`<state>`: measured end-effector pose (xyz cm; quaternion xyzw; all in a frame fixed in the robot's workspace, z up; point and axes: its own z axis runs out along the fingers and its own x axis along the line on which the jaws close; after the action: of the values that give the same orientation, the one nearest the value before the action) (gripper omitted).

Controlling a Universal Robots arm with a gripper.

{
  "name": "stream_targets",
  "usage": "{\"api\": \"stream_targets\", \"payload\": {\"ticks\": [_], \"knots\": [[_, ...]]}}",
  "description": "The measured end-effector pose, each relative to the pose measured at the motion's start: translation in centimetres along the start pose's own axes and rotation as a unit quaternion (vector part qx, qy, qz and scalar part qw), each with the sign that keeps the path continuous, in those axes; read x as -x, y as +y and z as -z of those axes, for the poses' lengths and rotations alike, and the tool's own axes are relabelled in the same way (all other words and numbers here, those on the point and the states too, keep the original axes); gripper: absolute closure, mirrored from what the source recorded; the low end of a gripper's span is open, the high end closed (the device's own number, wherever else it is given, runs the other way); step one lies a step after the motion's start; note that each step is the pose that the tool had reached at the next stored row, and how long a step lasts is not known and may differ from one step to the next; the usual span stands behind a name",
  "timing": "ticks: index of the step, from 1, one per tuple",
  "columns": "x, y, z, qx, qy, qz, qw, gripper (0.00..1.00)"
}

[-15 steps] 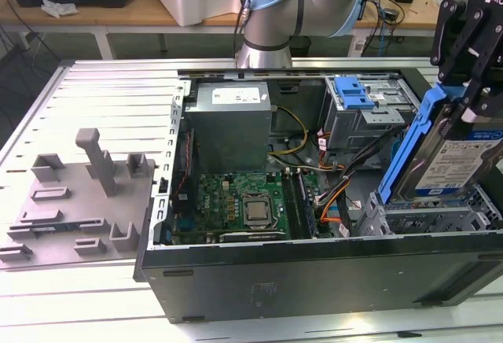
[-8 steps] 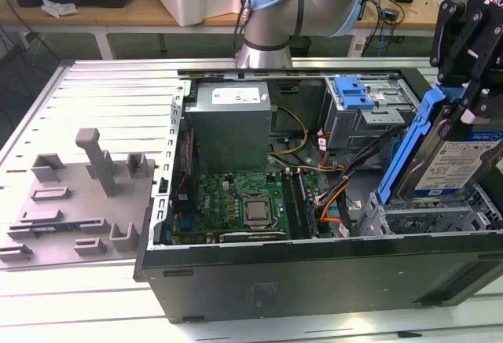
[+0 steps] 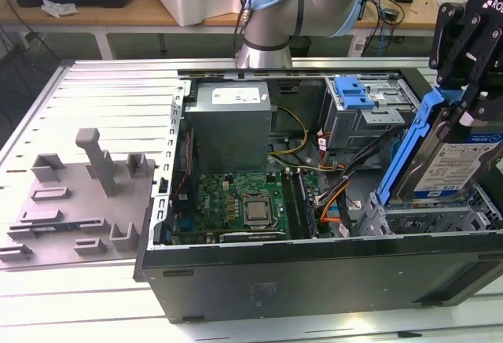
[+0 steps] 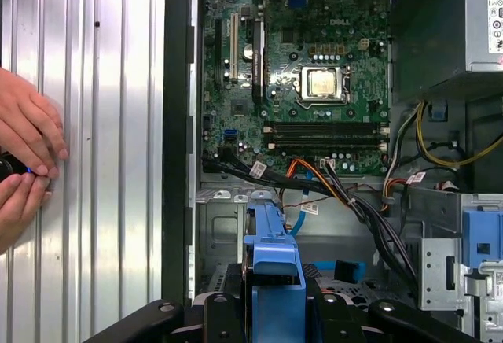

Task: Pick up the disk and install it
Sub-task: 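Insert the disk into the insertion slot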

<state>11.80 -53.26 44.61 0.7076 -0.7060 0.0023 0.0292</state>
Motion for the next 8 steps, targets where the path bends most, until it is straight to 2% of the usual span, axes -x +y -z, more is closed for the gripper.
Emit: {"api": "stream_targets", "payload": {"ticks": [8], "knots": [[0.0,0.0,-0.14,0.0,0.0,0.0,1.0,0.64]]}}
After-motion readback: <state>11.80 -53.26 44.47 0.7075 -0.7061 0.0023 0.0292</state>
